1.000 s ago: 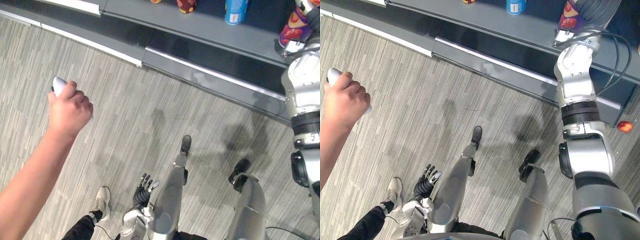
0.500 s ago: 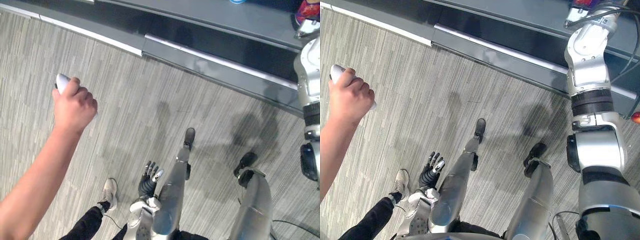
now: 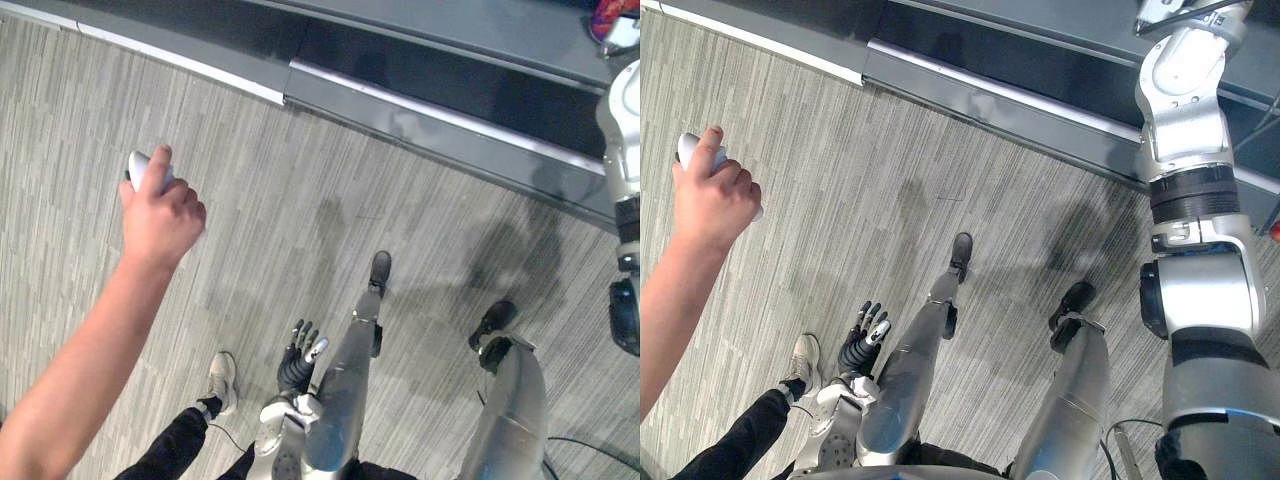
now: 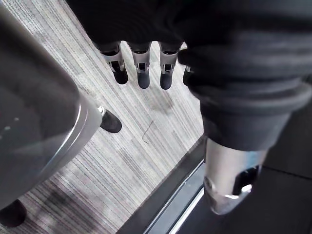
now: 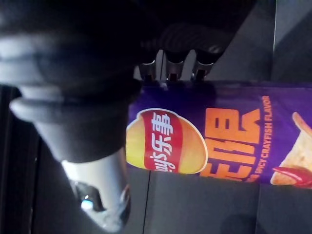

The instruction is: Put the gum and the chips on the shelf.

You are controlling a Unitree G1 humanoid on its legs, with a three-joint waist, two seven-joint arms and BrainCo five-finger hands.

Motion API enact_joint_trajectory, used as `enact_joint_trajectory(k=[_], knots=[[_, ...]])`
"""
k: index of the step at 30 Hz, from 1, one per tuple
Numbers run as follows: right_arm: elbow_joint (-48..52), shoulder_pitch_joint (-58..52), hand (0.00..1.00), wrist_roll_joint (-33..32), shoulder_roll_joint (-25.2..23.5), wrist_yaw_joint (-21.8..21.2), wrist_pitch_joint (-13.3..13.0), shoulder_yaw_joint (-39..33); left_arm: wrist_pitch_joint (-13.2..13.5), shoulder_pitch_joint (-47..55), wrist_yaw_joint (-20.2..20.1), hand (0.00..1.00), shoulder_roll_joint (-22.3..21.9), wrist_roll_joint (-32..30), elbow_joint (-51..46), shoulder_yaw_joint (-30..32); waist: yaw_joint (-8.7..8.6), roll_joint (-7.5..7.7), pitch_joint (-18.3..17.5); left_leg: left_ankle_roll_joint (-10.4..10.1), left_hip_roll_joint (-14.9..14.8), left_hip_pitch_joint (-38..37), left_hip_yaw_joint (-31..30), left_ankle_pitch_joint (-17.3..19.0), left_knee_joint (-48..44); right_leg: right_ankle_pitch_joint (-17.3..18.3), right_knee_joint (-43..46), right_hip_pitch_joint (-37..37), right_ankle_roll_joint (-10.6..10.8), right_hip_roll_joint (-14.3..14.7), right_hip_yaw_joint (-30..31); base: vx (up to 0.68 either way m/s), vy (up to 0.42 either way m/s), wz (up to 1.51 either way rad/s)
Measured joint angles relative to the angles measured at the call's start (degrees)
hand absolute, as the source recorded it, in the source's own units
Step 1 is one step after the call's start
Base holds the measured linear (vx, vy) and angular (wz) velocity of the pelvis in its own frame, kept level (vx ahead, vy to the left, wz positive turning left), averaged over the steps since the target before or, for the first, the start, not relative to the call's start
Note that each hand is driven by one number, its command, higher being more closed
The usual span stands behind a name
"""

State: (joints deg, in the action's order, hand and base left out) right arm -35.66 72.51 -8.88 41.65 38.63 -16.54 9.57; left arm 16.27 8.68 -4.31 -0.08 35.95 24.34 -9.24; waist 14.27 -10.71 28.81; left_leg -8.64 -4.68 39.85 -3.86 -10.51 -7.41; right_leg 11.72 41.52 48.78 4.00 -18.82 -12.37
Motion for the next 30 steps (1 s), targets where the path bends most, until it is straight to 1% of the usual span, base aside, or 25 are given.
enact_joint_trajectory(k=[4,7,20,24,28,30], knots=[[0.0,0.0,0.0,0.0,0.1,0.0,0.0,0.0,0.0,0.0,-0.5,0.0,0.0,0.3,0.1,0.0,0.0,0.0,0.0,0.1,-0.1,0.0,0.0,0.0,0.0,0.0,-0.1,0.0,0.0,0.1,0.1,0.0,-0.008,0.0],[0.1,0.0,0.0,0.0,0.1,-0.1,0.0,0.0,0.0,0.0,-0.5,0.0,0.1,2.0,0.1,0.0,0.03,-0.01,0.0,0.0,-0.2,0.1,0.1,0.0,0.0,0.0,-0.3,0.0,0.0,0.2,0.1,0.0,-0.032,-0.01],[0.5,-1.9,0.0,0.0,0.0,-0.3,-0.1,0.0,0.0,0.0,-0.5,0.0,0.2,2.1,0.1,-0.1,0.08,-0.02,0.0,-0.1,-0.8,-0.2,0.3,0.0,0.0,0.0,-0.5,-0.2,0.0,0.9,0.2,0.0,-0.032,-0.02],[0.7,-3.2,0.0,0.0,-0.1,-0.7,-0.2,0.0,0.0,0.0,-0.6,0.0,0.2,2.0,0.1,-0.6,-0.08,-0.02,0.0,-0.2,-1.0,-1.5,0.5,0.0,0.0,-0.1,-1.1,-1.6,0.0,1.1,0.1,0.0,-0.004,-0.03],[1.6,-4.2,0.0,0.0,-0.5,-2.3,-0.4,0.1,0.0,0.0,-0.6,0.0,0.3,2.1,0.0,-1.4,-0.21,-0.03,0.0,-0.3,-1.6,-3.6,1.5,0.3,0.1,-0.5,-2.7,-3.7,0.3,1.9,0.5,0.02,-0.028,-0.14],[1.6,-4.7,0.0,0.0,-1.2,-2.8,-0.5,0.0,-0.1,0.0,-0.6,0.0,0.3,2.1,0.1,-1.6,-0.74,-0.03,0.0,-0.3,-1.8,-4.3,1.7,0.4,0.3,-0.7,-3.3,-4.6,0.4,2.2,0.5,0.03,-0.036,-0.12]])
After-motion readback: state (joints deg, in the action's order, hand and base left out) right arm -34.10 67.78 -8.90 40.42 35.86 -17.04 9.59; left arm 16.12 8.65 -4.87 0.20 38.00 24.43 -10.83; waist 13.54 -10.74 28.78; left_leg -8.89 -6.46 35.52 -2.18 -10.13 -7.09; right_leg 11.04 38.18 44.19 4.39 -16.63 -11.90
